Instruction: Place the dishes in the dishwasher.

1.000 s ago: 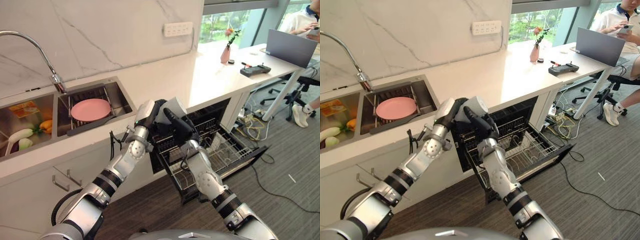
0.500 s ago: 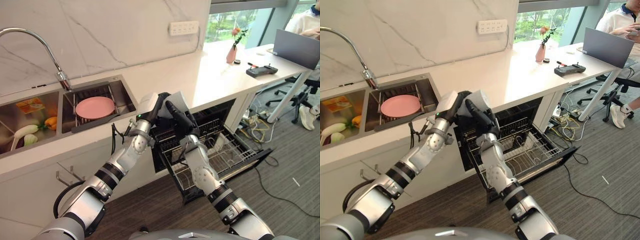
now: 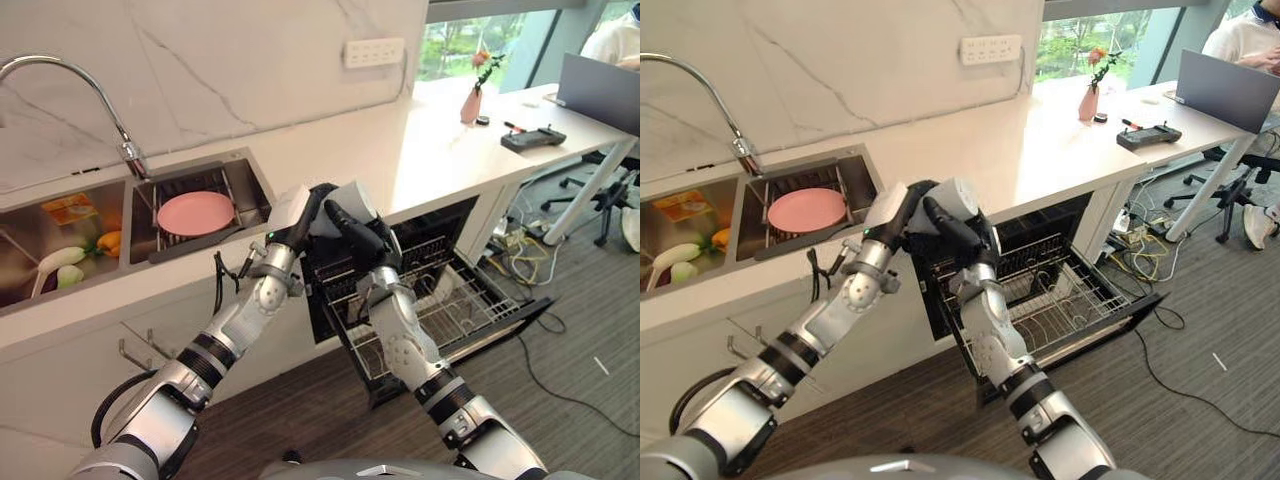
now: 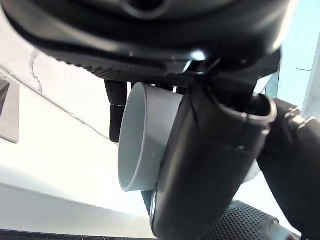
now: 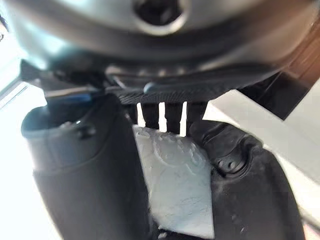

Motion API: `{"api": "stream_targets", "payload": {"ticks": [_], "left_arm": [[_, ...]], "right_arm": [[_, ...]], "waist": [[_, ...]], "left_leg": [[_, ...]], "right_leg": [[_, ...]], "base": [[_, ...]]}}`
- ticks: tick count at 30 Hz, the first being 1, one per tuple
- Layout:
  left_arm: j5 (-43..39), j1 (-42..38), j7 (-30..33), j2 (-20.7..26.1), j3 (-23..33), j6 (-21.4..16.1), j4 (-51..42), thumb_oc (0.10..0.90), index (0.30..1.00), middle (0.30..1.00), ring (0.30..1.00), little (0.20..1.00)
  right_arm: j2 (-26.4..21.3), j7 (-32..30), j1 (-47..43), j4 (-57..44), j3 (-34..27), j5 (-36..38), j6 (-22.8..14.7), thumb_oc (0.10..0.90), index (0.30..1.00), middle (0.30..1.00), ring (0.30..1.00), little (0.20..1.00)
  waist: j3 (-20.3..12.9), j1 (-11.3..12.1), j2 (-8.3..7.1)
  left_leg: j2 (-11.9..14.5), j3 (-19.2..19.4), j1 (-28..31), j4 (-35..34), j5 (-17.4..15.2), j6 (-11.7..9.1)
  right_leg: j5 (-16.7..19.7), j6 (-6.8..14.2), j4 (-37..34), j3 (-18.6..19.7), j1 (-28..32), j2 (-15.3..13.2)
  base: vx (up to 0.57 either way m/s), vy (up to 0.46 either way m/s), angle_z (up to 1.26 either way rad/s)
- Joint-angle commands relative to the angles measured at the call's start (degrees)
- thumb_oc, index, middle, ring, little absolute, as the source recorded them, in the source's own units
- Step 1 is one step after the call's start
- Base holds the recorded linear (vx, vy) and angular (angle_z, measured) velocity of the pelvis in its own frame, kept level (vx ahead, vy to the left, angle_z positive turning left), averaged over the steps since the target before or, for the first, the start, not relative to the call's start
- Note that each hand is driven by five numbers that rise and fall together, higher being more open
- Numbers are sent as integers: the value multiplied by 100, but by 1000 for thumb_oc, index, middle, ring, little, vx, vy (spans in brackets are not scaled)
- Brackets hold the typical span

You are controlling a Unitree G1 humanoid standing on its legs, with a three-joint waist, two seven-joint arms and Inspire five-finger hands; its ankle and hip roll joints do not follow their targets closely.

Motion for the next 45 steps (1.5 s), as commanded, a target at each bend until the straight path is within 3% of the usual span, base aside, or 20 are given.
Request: {"api": "stream_targets", "payload": {"ticks": [1, 6, 7, 12, 14, 15, 16, 17, 22, 24, 26, 27, 30, 31, 32, 34, 37, 41, 45], "left_arm": [[-172, 380, -568, 18, -884, -698, -241, 800, 900, 900, 900, 900], [-434, 1036, -748, 465, -229, -741, -568, 800, 900, 900, 900, 900], [-680, 1612, -821, 771, 367, -804, -895, 800, 900, 900, 900, 900], [-1217, 2106, -1029, 860, 844, -803, -1092, 800, 900, 900, 900, 900], [-1716, 2373, -1203, 823, 1080, -799, -1177, 800, 900, 900, 900, 900], [-2356, 2539, -1472, 771, 1256, -778, -1298, 800, 900, 900, 900, 900], [-2358, 2542, -1474, 773, 1259, -776, -1301, 800, 900, 900, 900, 900], [-3159, 2720, -1802, 689, 1406, -699, -1444, 800, 900, 900, 900, 900], [-4448, 3443, -2845, 739, 1548, -243, -1516, 800, 900, 900, 900, 900], [-4217, 4042, -3144, 898, 1772, -49, -1160, 800, 900, 900, 900, 900], [-4038, 4212, -3257, 916, 1789, 33, -828, 800, 900, 900, 900, 900], [-3423, 4362, -3437, 999, 1760, 18, -70, 800, 900, 900, 900, 900], [-2866, 4275, -3489, 952, 1643, -110, 600, 800, 900, 900, 900, 900], [-1445, 4159, -3250, 767, 1621, -266, 2301, 800, 900, 900, 900, 900], [-1445, 4159, -3250, 767, 1621, -266, 2301, 800, 900, 900, 900, 900], [-951, 3970, -2902, 382, 1798, -247, 3581, 800, 900, 900, 900, 900], [-812, 3728, -2408, -2, 2102, -114, 4991, 800, 900, 900, 900, 900], [-1040, 3551, -2270, -177, 2221, 22, 5550, 800, 900, 900, 900, 900], [-1096, 3430, -2245, -279, 2064, 26, 5629, 800, 900, 900, 900, 900]], "right_arm": [[277, 5, -1565, -1391, -1365, -718, -841, 400, 300, 300, 300, 300], [-85, -31, -1088, -2103, -1851, -1094, -884, 400, 300, 300, 300, 300], [-252, -18, -764, -2479, -2202, -1212, -961, 400, 300, 300, 300, 300], [-388, -14, -519, -2681, -2430, -1242, -954, 400, 300, 300, 300, 300], [-449, -48, -463, -2679, -2556, -1400, -876, 400, 300, 300, 300, 300], [-525, 36, -415, -2635, -2683, -1486, -810, 400, 300, 300, 300, 300], [-524, 36, -415, -2634, -2682, -1485, -810, 400, 300, 300, 300, 300], [-598, 231, -368, -2502, -2679, -1423, -714, 400, 300, 300, 300, 300], [-1102, 1376, 212, -1741, -2092, -1199, -33, 400, 300, 300, 300, 300], [-1534, 1875, 585, -1220, -1815, -1542, 433, 400, 300, 300, 300, 300], [-1701, 1959, 635, -977, -1751, -1716, 547, 400, 300, 300, 300, 300], [-1917, 2098, 584, -599, -1691, -1934, 616, 400, 300, 300, 300, 300], [-2056, 2208, 549, -403, -1682, -2093, 595, 400, 300, 300, 300, 300], [-2417, 2451, 682, 122, -1602, -2567, 588, 400, 300, 300, 300, 300], [-2417, 2451, 682, 122, -1602, -2567, 588, 400, 300, 300, 300, 300], [-2622, 2449, 758, 633, -1638, -2937, 625, 400, 300, 300, 300, 300], [-2660, 2193, 410, 1775, -1729, -3097, 610, 400, 300, 300, 300, 300], [-2365, 1949, -258, 3035, -1709, -2841, 680, 400, 300, 300, 300, 300], [-2245, 1819, -876, 4107, -1447, -3237, 880, 400, 300, 300, 300, 300]], "waist": [[-179, 15, -139], [-190, -30, -125], [-199, -22, -122], [-195, -33, -118], [-198, -27, -111], [-186, -34, -100], [-187, -36, -101], [-176, -31, -91], [-107, -119, -56], [-37, -88, -80], [-28, -93, -91], [9, -69, -122], [31, -72, -129], [62, -16, -212], [62, -16, -212], [75, 45, -241], [99, 207, -281], [127, 317, -334], [167, 478, -380]], "left_leg": [[-33, 23, 270, 51, -457, 35], [-27, -10, 323, 59, -474, 30], [-15, -30, 364, 59, -484, 29], [-11, -38, 363, 59, -476, 34], [-15, -52, 367, 59, -476, 44], [-23, -70, 365, 58, -478, 58], [-23, -70, 365, 58, -478, 58], [-36, -83, 341, 55, -465, 71], [-28, -144, 342, 45, -529, 43], [-27, -146, 323, 42, -512, 34], [-26, -152, 301, 41, -491, 24], [-11, -193, 272, 42, -465, 9], [-8, -219, 251, 44, -452, -3], [-4, -285, 166, 49, -415, -38], [-4, -285, 166, 49, -415, -38], [-3, -358, 96, 54, -386, -57], [-12, -508, -71, 69, -312, -75], [-37, -573, -148, 78, -285, -66], [-42, -627, -175, 98, -282, -48]], "right_leg": [[-425, 295, 70, 14, 213, -217], [-472, 275, 70, -15, 300, -192], [-501, 266, 70, -35, 339, -177], [-505, 258, 73, -38, 340, -166], [-511, 249, 72, -35, 347, -163], [-513, 248, 74, -38, 347, -167], [-513, 248, 74, -38, 347, -167], [-499, 247, 74, -44, 343, -180], [-544, 287, 85, 55, 339, -167], [-535, 282, 86, 37, 343, -165], [-528, 283, 87, 17, 337, -162], [-522, 287, 91, 2, 329, -156], [-530, 290, 94, -3, 319, -148], [-572, 281, 99, -59, 301, -140], [-572, 281, 99, -59, 301, -140], [-585, 265, 102, -186, 316, -141], [-586, 247, 104, -427, 337, -135], [-575, 237, 104, -509, 316, -133], [-586, 232, 105, -544, 339, -125]], "base": [[3, 7, 8], [10, 3, 2], [30, 3, 8], [6, 0, 1], [0, 0, 0], [0, 0, 0], [0, 0, 0], [0, 0, 0], [21, 2, 0], [-43, 1, -3], [-40, -4, 1], [-39, -5, 5], [-28, 2, 12], [-36, 8, 9], [-38, 10, 24], [-15, 11, 25], [-7, 13, 34], [-13, 9, 28], [5, 4, 9]]}}
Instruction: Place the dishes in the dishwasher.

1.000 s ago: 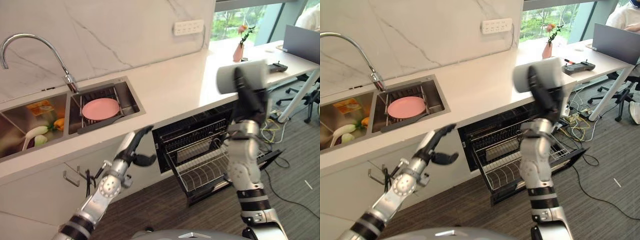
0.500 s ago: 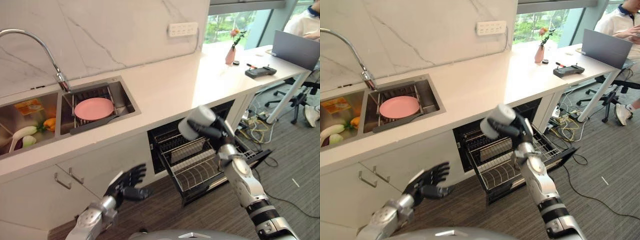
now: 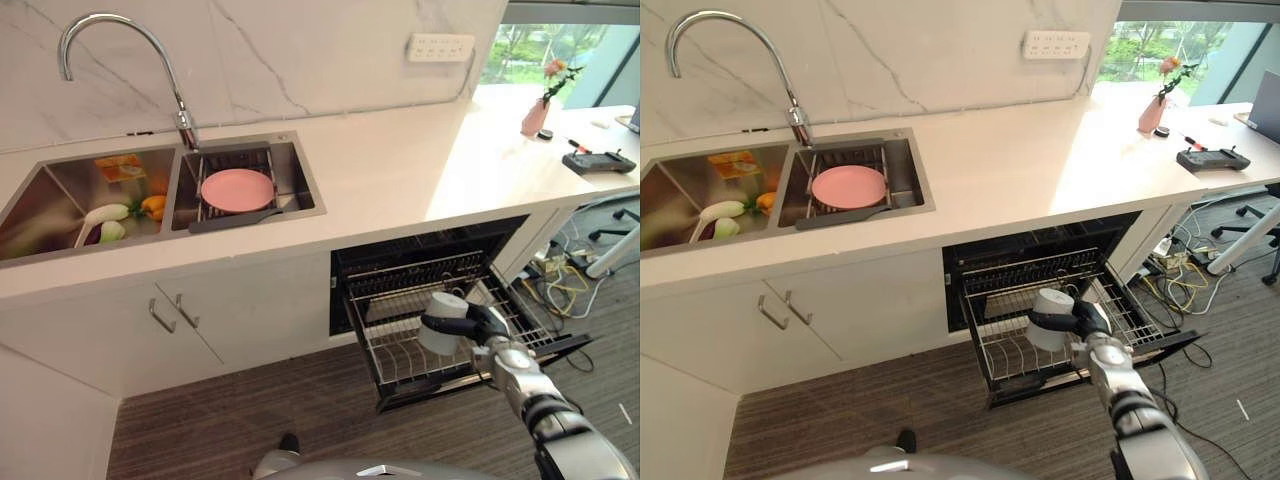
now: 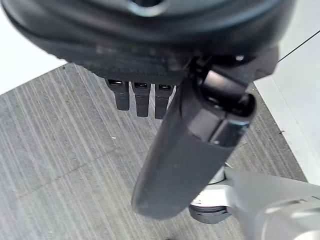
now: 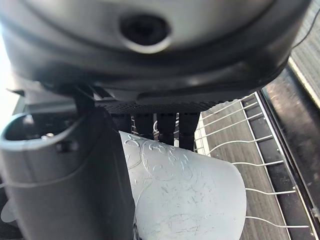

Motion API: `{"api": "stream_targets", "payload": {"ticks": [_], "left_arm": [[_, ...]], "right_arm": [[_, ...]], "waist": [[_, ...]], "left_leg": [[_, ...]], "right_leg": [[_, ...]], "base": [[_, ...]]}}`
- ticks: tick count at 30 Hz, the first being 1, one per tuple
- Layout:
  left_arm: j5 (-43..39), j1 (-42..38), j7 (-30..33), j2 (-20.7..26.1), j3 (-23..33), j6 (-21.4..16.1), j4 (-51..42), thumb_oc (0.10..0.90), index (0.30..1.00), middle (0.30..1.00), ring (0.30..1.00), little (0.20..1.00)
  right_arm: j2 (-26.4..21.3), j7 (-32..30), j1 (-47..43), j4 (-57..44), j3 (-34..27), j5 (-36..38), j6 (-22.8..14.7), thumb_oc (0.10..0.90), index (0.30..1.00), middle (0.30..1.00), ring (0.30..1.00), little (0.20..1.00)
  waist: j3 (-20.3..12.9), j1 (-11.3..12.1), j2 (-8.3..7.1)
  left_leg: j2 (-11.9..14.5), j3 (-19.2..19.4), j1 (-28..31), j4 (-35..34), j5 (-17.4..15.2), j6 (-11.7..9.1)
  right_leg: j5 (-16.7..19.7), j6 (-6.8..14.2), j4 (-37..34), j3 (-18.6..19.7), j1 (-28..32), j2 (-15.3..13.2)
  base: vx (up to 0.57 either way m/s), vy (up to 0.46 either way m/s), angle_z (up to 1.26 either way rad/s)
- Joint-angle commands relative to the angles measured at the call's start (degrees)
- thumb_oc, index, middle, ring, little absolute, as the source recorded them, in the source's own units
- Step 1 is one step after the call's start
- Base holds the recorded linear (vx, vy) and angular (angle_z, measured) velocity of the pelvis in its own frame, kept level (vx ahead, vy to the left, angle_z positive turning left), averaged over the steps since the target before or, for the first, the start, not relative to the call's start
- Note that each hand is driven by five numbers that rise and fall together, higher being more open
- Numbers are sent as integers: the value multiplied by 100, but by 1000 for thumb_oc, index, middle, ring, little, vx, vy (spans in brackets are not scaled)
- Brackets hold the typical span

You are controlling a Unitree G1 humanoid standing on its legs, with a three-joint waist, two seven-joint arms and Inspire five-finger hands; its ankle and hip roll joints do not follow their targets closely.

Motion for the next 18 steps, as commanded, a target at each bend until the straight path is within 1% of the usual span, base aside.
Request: {"api": "stream_targets", "payload": {"ticks": [1, 5, 9, 11, 13, 15, 16, 17, 18], "left_arm": [[-118, -556, 161, 161, -362, -104, 46, 800, 900, 900, 900, 900], [-286, -644, 150, 76, -496, -108, -84, 800, 900, 900, 900, 900], [-267, -755, 141, -10, -680, -78, -77, 800, 900, 900, 900, 900], [-158, -779, 67, -44, -778, -35, -29, 800, 900, 900, 900, 900], [-125, -782, 41, -45, -806, -29, -31, 800, 900, 900, 900, 900], [-80, -787, 13, -41, -853, -25, -62, 800, 900, 900, 900, 900], [-42, -806, 24, -27, -860, -18, -72, 800, 900, 900, 900, 900], [-19, -819, 37, -34, -865, -5, -58, 800, 900, 900, 900, 900], [-18, -839, 28, -49, -879, 9, -61, 800, 900, 900, 900, 900]], "right_arm": [[-17, -146, -1155, 87, 69, -285, -382, 400, 300, 300, 300, 300], [78, -179, -1505, 692, 298, -535, -302, 400, 300, 300, 300, 300], [105, -236, -1702, 1142, 380, -808, -237, 400, 300, 300, 300, 300], [72, -171, -1659, 1467, 467, -1129, -135, 400, 300, 300, 300, 300], [14, -181, -1656, 1576, 457, -1224, -125, 400, 300, 300, 300, 300], [-158, -232, -1612, 1709, 471, -1511, -116, 400, 300, 300, 300, 300], [-340, -365, -1535, 1815, 412, -1726, -94, 400, 300, 300, 300, 300], [-388, -437, -1465, 1845, 276, -1685, -75, 800, 900, 900, 900, 900], [-413, -478, -1408, 1962, 189, -1663, -35, 800, 900, 900, 900, 900]], "waist": [[-22, 207, -100], [73, 384, -104], [179, 567, -36], [237, 697, 55], [242, 717, 83], [286, 784, 160], [332, 837, 245], [336, 836, 283], [338, 853, 317]], "left_leg": [[51, 95, 72, 130, -304, -6], [14, -49, -87, 189, -269, 3], [-43, -260, -313, 215, -199, -6], [-73, -381, -452, 239, -167, -18], [-88, -429, -500, 248, -156, -20], [-124, -493, -598, 272, -124, -27], [-139, -543, -690, 282, -81, -47], [-146, -573, -727, 277, -61, -59], [-150, -587, -746, 266, -45, -71]], "right_leg": [[-380, 84, 107, 145, 11, -118], [-367, 86, 123, 18, -11, -141], [-363, 94, 152, -240, -23, -168], [-362, 112, 177, -413, -19, -204], [-359, 122, 186, -468, -18, -212], [-362, 135, 226, -593, -43, -249], [-359, 145, 249, -692, -65, -298], [-361, 148, 250, -745, -65, -312], [-365, 152, 257, -803, -57, -328]], "base": [[18, 9, 11], [-27, 16, 12], [-47, 22, 35], [-23, 34, 41], [-12, 30, 27], [-52, 49, 44], [-74, 49, 47], [-56, 46, 28], [-17, 21, 21]]}}
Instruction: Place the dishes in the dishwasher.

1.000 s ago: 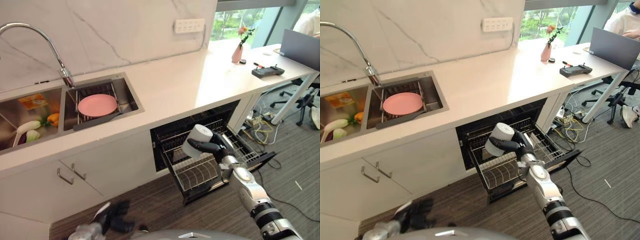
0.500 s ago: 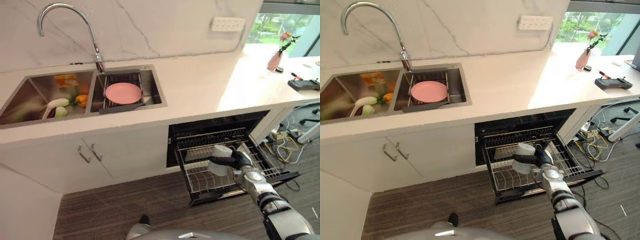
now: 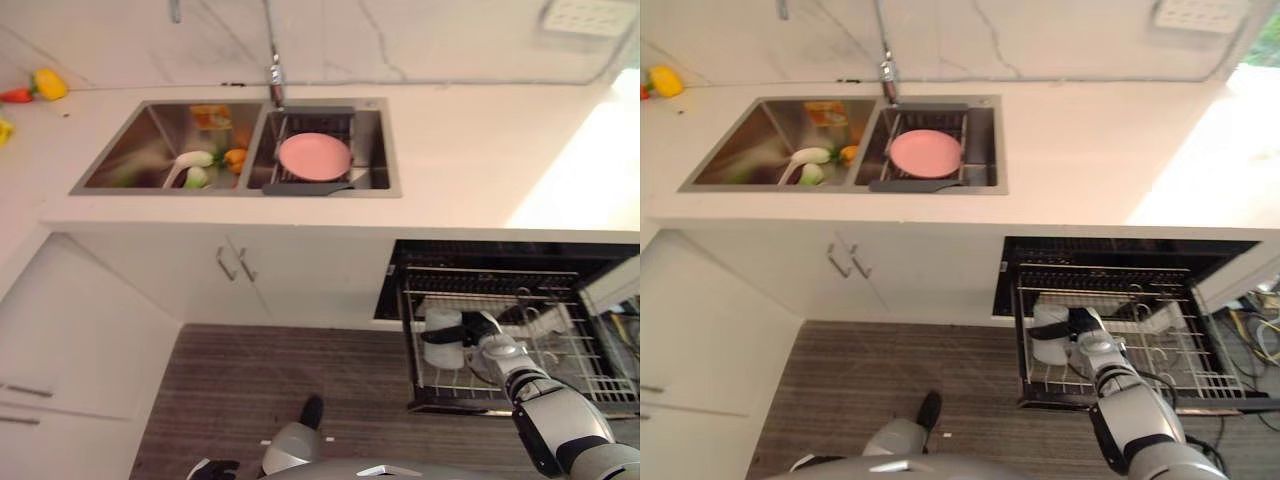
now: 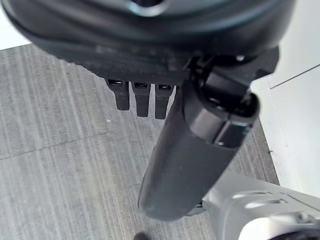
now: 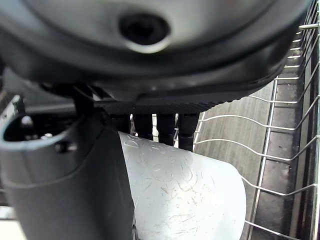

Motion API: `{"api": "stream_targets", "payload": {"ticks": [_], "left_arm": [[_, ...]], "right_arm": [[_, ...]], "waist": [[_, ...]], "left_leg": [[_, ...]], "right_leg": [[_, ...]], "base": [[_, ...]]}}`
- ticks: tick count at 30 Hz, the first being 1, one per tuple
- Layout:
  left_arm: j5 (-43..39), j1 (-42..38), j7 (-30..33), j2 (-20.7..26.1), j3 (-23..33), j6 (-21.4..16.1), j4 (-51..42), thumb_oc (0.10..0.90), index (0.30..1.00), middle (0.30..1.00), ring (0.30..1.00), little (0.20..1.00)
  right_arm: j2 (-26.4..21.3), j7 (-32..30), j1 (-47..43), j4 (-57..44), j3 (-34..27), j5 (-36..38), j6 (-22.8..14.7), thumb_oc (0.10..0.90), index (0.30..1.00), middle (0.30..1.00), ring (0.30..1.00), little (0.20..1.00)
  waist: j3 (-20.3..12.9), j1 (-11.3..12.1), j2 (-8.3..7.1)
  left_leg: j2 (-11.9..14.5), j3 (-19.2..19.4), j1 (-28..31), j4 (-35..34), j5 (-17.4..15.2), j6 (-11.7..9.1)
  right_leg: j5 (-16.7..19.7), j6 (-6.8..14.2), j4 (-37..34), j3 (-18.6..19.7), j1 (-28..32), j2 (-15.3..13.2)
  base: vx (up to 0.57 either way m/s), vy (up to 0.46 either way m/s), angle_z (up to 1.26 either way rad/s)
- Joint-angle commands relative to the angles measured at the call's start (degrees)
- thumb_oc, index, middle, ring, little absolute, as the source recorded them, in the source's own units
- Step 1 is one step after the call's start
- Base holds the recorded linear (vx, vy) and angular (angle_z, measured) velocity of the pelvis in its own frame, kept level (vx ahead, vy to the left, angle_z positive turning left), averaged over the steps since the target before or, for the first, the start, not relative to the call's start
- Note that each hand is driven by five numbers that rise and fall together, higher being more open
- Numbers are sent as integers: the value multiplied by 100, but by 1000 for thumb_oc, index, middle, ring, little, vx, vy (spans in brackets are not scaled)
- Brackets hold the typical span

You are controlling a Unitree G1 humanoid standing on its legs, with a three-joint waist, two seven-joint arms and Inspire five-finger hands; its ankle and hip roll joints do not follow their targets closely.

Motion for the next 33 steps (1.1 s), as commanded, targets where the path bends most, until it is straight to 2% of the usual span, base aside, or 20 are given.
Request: {"api": "stream_targets", "payload": {"ticks": [1, 5, 11, 12, 13, 14, 15, 20, 21, 22, 23, 24, 26, 27, 28, 29, 30, 31, 32, 33], "left_arm": [[181, -190, 22, 148, -427, 6, 186, 800, 900, 900, 900, 900], [341, -141, 72, 141, -456, 33, 262, 800, 900, 900, 900, 900], [289, -56, 186, 30, -306, 57, 416, 800, 900, 900, 900, 900], [265, -28, 250, -15, -236, 44, 410, 800, 900, 900, 900, 900], [261, 11, 298, -36, -198, -2, 371, 800, 900, 900, 900, 900], [183, 32, 379, -78, -78, -40, 289, 800, 900, 900, 900, 900], [183, 49, 380, -74, -92, -39, 286, 800, 900, 900, 900, 900], [-122, 6, 472, -308, 261, -105, 176, 800, 900, 900, 900, 900], [-123, 15, 473, -307, 251, -109, 179, 800, 900, 900, 900, 900], [-228, 44, 485, -364, 360, -135, 202, 800, 900, 900, 900, 900], [-229, 54, 486, -367, 353, -140, 207, 800, 900, 900, 900, 900], [-348, 110, 469, -407, 478, -170, 284, 800, 900, 900, 900, 900], [-404, 133, 480, -419, 533, -176, 316, 800, 900, 900, 900, 900], [-442, 124, 531, -414, 581, -175, 386, 800, 900, 900, 900, 900], [-461, 79, 676, -400, 637, -171, 406, 800, 900, 900, 900, 900], [-459, 77, 681, -404, 645, -170, 407, 800, 900, 900, 900, 900], [-487, 42, 783, -400, 682, -173, 390, 800, 900, 900, 900, 900], [-511, -103, 888, -399, 766, -162, 377, 800, 900, 900, 900, 900], [-510, -105, 887, -402, 782, -157, 376, 800, 900, 900, 900, 900], [-564, -85, 933, -410, 826, -149, 342, 800, 900, 900, 900, 900]], "right_arm": [[-587, -439, -394, -65, -152, -213, -193, 800, 900, 900, 900, 900], [-633, -440, -332, 43, -77, -567, -83, 800, 900, 900, 900, 900], [-361, -585, -301, -597, 125, -611, -241, 800, 900, 900, 900, 900], [-366, -637, -228, -1282, 363, -890, -355, 800, 900, 900, 900, 900], [-419, -687, -108, -1816, 371, -984, -458, 800, 900, 900, 900, 900], [-468, -784, 230, -2848, 250, -1061, -603, 800, 900, 900, 900, 900], [-479, -779, 299, -2932, 226, -1074, -560, 800, 900, 900, 900, 900], [-561, -836, 1861, -5481, -666, -1109, -931, 800, 900, 900, 900, 900], [-564, -823, 1912, -5539, -687, -1112, -910, 800, 900, 900, 900, 900], [-543, -762, 2167, -6122, -830, -1072, -1050, 800, 900, 900, 900, 900], [-548, -744, 2219, -6188, -850, -1072, -1020, 800, 900, 900, 900, 900], [-454, -625, 2296, -6570, -846, -923, -1165, 800, 900, 900, 900, 900], [-400, -570, 2279, -6702, -821, -788, -1192, 800, 900, 900, 900, 900], [-315, -460, 2264, -6827, -765, -488, -1231, 800, 900, 900, 900, 900], [-295, -287, 2293, -7132, -615, -6, -1299, 800, 900, 900, 900, 900], [-300, -279, 2289, -7137, -612, 7, -1297, 800, 900, 900, 900, 900], [-343, -232, 2321, -7298, -573, 95, -1316, 800, 900, 900, 900, 900], [-423, -242, 2323, -7630, -654, 221, -1372, 800, 900, 900, 900, 900], [-427, -239, 2325, -7652, -647, 227, -1359, 800, 900, 900, 900, 900], [-392, -217, 2283, -7809, -656, 284, -1363, 800, 900, 900, 900, 900]], "waist": [[-112, 87, 83], [-152, 50, 118], [-226, -128, 44], [-246, -230, -1], [-252, -297, -19], [-248, -461, -58], [-261, -443, -56], [-267, -911, -60], [-275, -896, -55], [-278, -1042, -33], [-282, -1015, -25], [-262, -1136, 8], [-238, -1127, 18], [-190, -1177, 22], [-60, -1273, 23], [-56, -1284, 27], [6, -1359, 30], [44, -1792, 8], [58, -1780, 11], [35, -1963, 97]], "left_leg": [[134, 330, -175, 218, -268, -134], [157, 330, -169, 200, -250, -163], [254, 541, -6, 203, -298, -170], [325, 640, 83, 201, -319, -182], [357, 677, 129, 197, -323, -189], [412, 755, 203, 186, -327, -210], [417, 763, 216, 179, -325, -213], [677, 944, 396, 124, -270, -344], [687, 951, 405, 119, -269, -351], [771, 1033, 505, 132, -294, -369], [785, 1057, 526, 127, -299, -376], [859, 1177, 623, 194, -341, -375], [902, 1286, 663, 268, -375, -391], [943, 1356, 625, 438, -397, -414], [1038, 1511, 407, 990, -413, -480], [1049, 1498, 381, 1036, -433, -485], [1112, 1656, 266, 1268, -367, -530], [1657, 2869, 232, 1703, -164, -617], [1673, 2897, 253, 1717, -176, -625], [2030, 3554, 559, 1796, 25, -692]], "right_leg": [[-349, 106, 247, 186, -153, -250], [-351, 110, 245, 113, -96, -261], [-362, 71, 222, 344, -107, -237], [-388, 42, 209, 466, -106, -204], [-400, 32, 193, 517, -101, -189], [-434, -2, 170, 625, -109, -141], [-437, -6, 169, 633, -105, -136], [-610, -123, 99, 932, -150, 90], [-617, -130, 99, 940, -148, 100], [-689, -153, 85, 1120, -181, 173], [-694, -161, 86, 1145, -179, 184], [-749, -167, 70, 1374, -243, 248], [-756, -186, 72, 1504, -290, 274], [-766, -204, 76, 1596, -331, 295], [-834, -270, 62, 1674, -330, 314], [-842, -277, 63, 1670, -329, 320], [-877, -315, 60, 1645, -296, 317], [-930, -391, 66, 1365, -226, 268], [-936, -395, 68, 1392, -222, 275], [-878, -406, 100, 1324, -207, 236]], "base": [[-8, 12, 31], [5, -2, 26], [17, -17, -5], [40, -59, -45], [35, -88, -50], [19, -59, -54], [13, -76, -37], [3, -104, -25], [19, -143, -24], [11, -67, -33], [16, -124, -47], [-3, -104, -51], [-16, -99, -78], [-103, -138, -75], [-105, -141, -39], [-138, -121, -18], [-144, -52, 0], [-140, -51, 23], [-132, 113, 104], [-43, 121, 88]]}}
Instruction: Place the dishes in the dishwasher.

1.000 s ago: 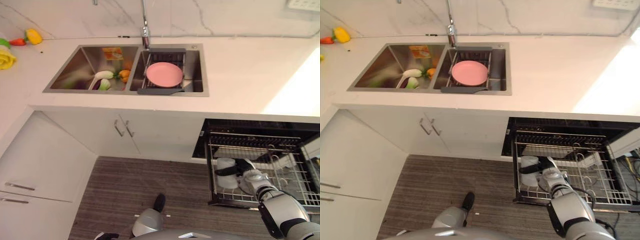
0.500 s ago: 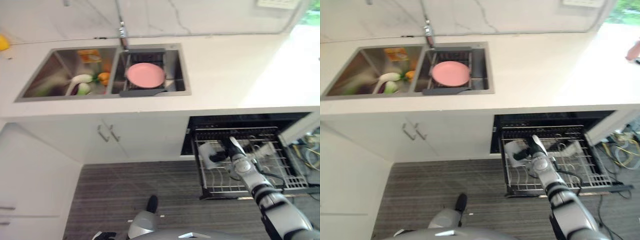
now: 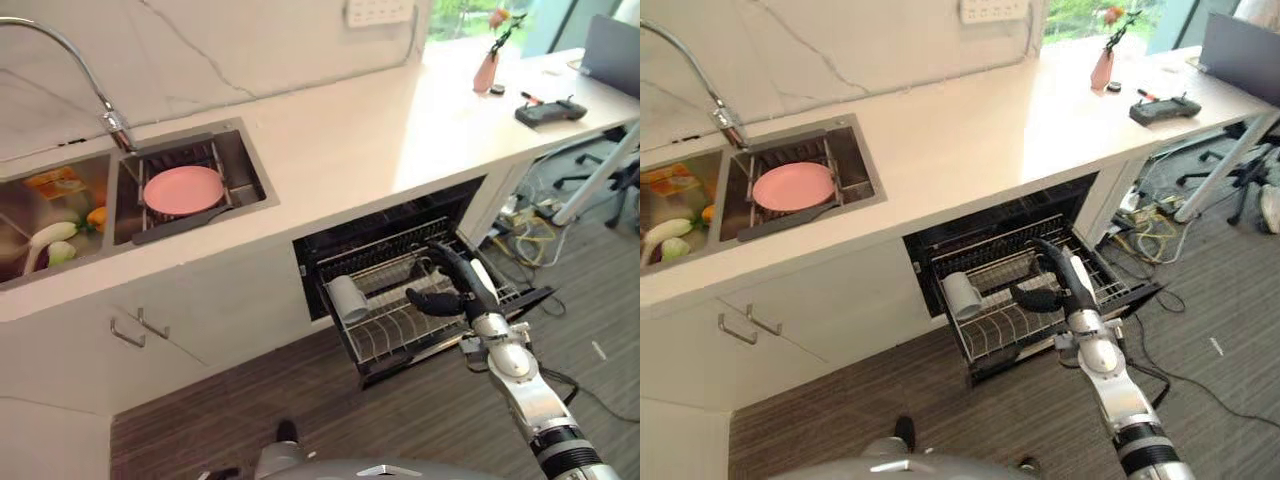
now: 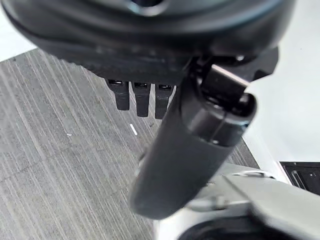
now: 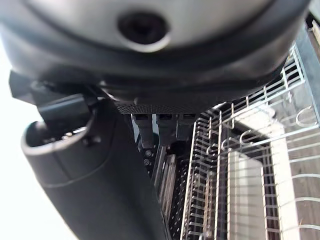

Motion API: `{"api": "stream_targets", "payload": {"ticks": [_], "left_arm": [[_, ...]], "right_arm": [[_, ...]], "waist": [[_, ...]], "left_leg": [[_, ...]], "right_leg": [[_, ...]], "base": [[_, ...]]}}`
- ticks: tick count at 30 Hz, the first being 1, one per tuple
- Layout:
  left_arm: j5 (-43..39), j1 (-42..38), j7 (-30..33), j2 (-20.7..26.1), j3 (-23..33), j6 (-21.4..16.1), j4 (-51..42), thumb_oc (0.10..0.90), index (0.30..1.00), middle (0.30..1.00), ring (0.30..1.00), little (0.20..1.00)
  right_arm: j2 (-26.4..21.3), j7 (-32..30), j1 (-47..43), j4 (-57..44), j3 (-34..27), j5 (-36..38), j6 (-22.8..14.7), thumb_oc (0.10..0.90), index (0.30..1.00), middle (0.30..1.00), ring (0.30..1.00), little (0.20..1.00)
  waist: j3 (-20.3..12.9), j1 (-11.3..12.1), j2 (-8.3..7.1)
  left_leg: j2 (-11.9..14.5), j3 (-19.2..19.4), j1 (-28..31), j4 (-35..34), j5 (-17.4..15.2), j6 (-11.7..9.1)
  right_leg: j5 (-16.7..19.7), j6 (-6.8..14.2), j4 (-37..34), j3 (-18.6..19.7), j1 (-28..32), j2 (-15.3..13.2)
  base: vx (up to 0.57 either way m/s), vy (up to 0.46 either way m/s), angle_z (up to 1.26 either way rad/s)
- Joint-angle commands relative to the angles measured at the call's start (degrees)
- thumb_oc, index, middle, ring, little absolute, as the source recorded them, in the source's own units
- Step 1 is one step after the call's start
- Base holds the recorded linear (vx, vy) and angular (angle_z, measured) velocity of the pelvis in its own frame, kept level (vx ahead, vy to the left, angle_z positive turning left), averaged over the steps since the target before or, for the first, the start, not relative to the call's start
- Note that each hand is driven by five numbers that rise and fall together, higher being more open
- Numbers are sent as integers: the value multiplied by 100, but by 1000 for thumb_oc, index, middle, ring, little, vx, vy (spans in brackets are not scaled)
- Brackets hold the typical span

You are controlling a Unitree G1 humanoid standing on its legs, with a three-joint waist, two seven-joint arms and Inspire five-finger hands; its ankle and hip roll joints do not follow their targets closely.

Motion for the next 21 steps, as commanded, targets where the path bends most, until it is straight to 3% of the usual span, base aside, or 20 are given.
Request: {"api": "stream_targets", "payload": {"ticks": [1, 3, 4, 6, 7, 8, 9, 10, 11, 12, 13, 14, 15, 16, 17, 18, 21], "left_arm": [[-375, 166, 207, 205, 124, -139, -236, 800, 900, 900, 900, 900], [-458, 154, 148, 145, 72, -233, -284, 800, 900, 900, 900, 900], [-463, 155, 145, 145, 62, -234, -285, 800, 900, 900, 900, 900], [-510, 57, 106, 144, -54, -276, -451, 800, 900, 900, 900, 900], [-389, 14, 95, 107, -337, -308, -617, 800, 900, 900, 900, 900], [-339, -12, 56, 89, -420, -336, -677, 800, 900, 900, 900, 900], [-339, -13, 55, 86, -432, -335, -678, 800, 900, 900, 900, 900], [-9, -66, -90, 103, -661, -304, -877, 800, 900, 900, 900, 900], [-4, -62, -94, 114, -675, -294, -892, 800, 900, 900, 900, 900], [227, 11, -65, 167, -862, -282, -990, 800, 900, 900, 900, 900], [228, 8, -64, 174, -862, -282, -991, 800, 900, 900, 900, 900], [225, 20, -40, 167, -834, -277, -907, 800, 900, 900, 900, 900], [193, 28, -19, 173, -786, -257, -847, 800, 900, 900, 900, 900], [208, 159, 11, 247, -657, -224, -783, 800, 900, 900, 900, 900], [212, 173, 10, 253, -644, -223, -789, 800, 900, 900, 900, 900], [245, 231, 52, 363, -405, -149, -566, 800, 900, 900, 900, 900], [302, 291, 56, 386, -284, -117, -425, 800, 900, 900, 900, 900]], "right_arm": [[116, -21, -549, -840, -87, 325, -771, 800, 900, 900, 900, 900], [153, 119, -481, -1002, -165, 516, -780, 800, 900, 900, 900, 900], [145, 128, -468, -1013, -178, 527, -775, 800, 900, 900, 900, 900], [144, 181, -369, -1190, -318, 757, -788, 800, 900, 900, 900, 900], [125, 108, -386, -1327, -541, 804, -823, 800, 900, 900, 900, 900], [87, 109, -381, -1415, -674, 769, -801, 800, 900, 900, 900, 900], [83, 112, -367, -1431, -690, 769, -791, 800, 900, 900, 900, 900], [34, -41, -208, -1639, -1169, 431, -839, 800, 900, 900, 900, 900], [45, -44, -191, -1654, -1187, 420, -832, 800, 900, 900, 900, 900], [235, -235, -161, -1538, -1351, 258, -783, 800, 900, 900, 900, 900], [243, -238, -163, -1538, -1353, 254, -782, 800, 900, 900, 900, 900], [427, -336, -235, -1467, -1374, 290, -773, 800, 900, 900, 900, 900], [541, -413, -314, -1395, -1379, 321, -785, 800, 900, 900, 900, 900], [701, -377, -398, -1326, -1255, 496, -806, 800, 900, 900, 900, 900], [705, -369, -399, -1320, -1242, 506, -810, 800, 900, 900, 900, 900], [761, -66, -336, -1295, -988, 908, -815, 800, 900, 900, 900, 900], [745, 17, -284, -1347, -955, 1082, -854, 800, 900, 900, 900, 900]], "waist": [[12, -49, -53], [-79, -98, 169], [-78, -109, 169], [-105, -192, 209], [-164, -259, 238], [-195, -286, 251], [-207, -291, 242], [-306, -407, 146], [-315, -387, 108], [-240, -336, -38], [-239, -331, -73], [-149, -305, -117], [-99, -256, -101], [-86, -192, -17], [-93, -204, -24], [-35, -187, -90], [-37, -157, -125]], "left_leg": [[1268, 931, 606, 1209, -253, 56], [1157, 174, 1002, 996, -93, -85], [1147, 153, 998, 985, -81, -88], [1293, -383, 1137, 930, -31, -113], [1357, -865, 1269, 725, -120, -144], [1240, -1073, 1237, 670, -426, -91], [1214, -1093, 1205, 701, -455, -73], [990, -901, 1161, 541, -1309, 67], [940, -896, 1146, 567, -1343, 95], [463, -973, 1081, 724, -1844, 465], [420, -967, 1070, 737, -1850, 488], [157, -939, 1092, 807, -1954, 683], [19, -767, 1162, 789, -2002, 822], [-199, -525, 1285, 654, -1994, 1028], [-201, -524, 1296, 630, -1988, 1030], [-350, -557, 1341, 564, -1929, 1140], [-429, -563, 1422, 486, -1953, 1203]], "right_leg": [[-698, 48, 90, 464, -12, -7], [-498, 190, 325, 589, -94, -295], [-507, 199, 347, 573, -93, -308], [-399, 341, 631, 498, -199, -725], [-244, 584, 925, 497, -360, -1163], [-169, 717, 990, 581, -435, -1311], [-164, 739, 1010, 572, -445, -1348], [193, 897, 1477, 465, -600, -1948], [196, 909, 1520, 491, -635, -2015], [904, 998, 1982, 740, -757, -2547], [927, 998, 1980, 756, -772, -2590], [1340, 998, 2199, 787, -850, -2811], [1488, 998, 2423, 554, -995, -2989], [1388, 998, 2767, 63, -1171, -2966], [1370, 998, 2788, 65, -1176, -2971], [1212, 998, 3038, 195, -1366, -2566], [1105, 998, 3105, 242, -1448, -2378]], "base": [[-24, 364, 61], [-2, 414, -16], [-74, 359, -8], [-140, 550, 3], [-150, 745, 19], [-95, 582, 32], [-68, 589, 65], [-46, 419, 82], [-109, 813, 109], [-69, 429, 100], [-93, 619, 88], [-67, 455, 53], [-111, 845, 17], [-81, 637, -19], [-76, 621, -33], [-24, 218, -25], [11, 194, 3]]}}
